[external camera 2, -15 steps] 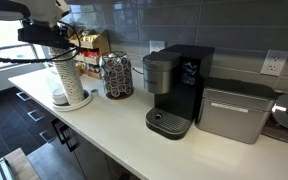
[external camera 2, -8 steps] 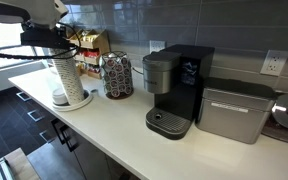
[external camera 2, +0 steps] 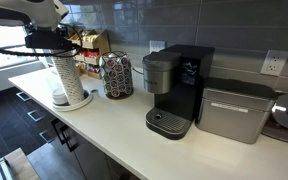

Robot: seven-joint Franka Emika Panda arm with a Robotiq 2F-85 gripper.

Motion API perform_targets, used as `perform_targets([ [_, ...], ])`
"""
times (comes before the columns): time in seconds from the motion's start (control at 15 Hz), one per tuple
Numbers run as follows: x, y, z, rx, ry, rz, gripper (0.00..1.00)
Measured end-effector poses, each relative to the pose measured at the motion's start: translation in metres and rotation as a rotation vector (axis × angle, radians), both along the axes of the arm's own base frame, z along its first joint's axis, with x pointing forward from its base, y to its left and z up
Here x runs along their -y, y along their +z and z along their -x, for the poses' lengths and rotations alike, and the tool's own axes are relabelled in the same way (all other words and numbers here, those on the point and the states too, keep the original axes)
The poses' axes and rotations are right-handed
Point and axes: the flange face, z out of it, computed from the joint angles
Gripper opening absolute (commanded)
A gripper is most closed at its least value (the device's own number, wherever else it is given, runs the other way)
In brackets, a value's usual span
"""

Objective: Pick up one paper cup from the right stack and put it the right way up on the kitchen counter

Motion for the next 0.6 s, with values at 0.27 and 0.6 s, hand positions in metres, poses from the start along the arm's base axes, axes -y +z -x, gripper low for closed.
perform_targets([
  [0.27, -0.0028, -0.0021, -0.0038, 0.018, -0.024, 0.01, 1.0],
  [0.6, -0.006, -0.0022, -0.0069, 0.049, -0.042, -0.006, 0.73],
])
